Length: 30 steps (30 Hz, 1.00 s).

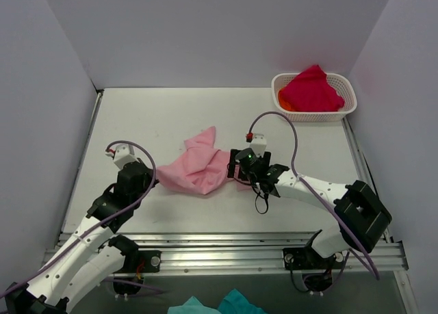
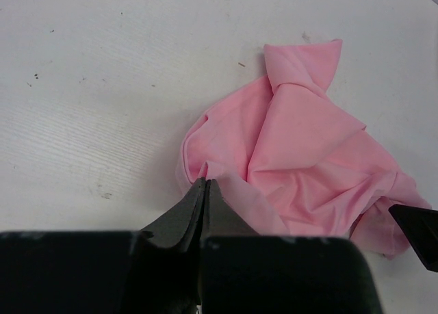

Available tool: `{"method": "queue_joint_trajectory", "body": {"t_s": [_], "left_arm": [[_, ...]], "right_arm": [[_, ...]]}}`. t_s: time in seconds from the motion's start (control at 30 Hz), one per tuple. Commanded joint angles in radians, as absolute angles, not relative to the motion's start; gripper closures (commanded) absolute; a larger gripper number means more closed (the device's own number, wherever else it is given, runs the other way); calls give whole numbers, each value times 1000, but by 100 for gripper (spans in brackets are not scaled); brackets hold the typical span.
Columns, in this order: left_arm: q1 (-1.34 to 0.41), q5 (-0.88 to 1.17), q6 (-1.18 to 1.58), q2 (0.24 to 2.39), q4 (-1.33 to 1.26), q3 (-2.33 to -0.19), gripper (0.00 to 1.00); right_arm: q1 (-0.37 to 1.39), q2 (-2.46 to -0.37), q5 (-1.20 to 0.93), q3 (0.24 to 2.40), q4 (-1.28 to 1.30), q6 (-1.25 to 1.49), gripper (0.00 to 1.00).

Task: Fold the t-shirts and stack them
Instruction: Flatten out the tshirt

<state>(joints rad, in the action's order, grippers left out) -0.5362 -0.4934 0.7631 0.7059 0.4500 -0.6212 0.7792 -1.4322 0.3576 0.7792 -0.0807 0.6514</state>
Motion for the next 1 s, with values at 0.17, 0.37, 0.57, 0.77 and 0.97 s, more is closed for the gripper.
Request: {"method": "queue_joint_trajectory", "body": {"t_s": [0.17, 0.37, 0.57, 0.77, 0.97], "left_arm": [[-542, -506, 749, 718, 391, -611, 98], [-541, -514, 749, 716, 393, -603, 98], [-542, -520, 744, 713, 402, -615, 98], [-548, -544, 730, 675, 501, -707, 98], [-554, -552, 684, 641, 575, -883, 98]], "right_arm": [[785, -1502, 364, 842, -130, 638, 32], [785, -1546, 368, 865, -120, 632, 100], [787, -1517, 403, 873, -95, 621, 100], [788, -1379, 479, 965, 32, 565, 100], [787, -1198, 498, 1092, 78, 410, 100]]}}
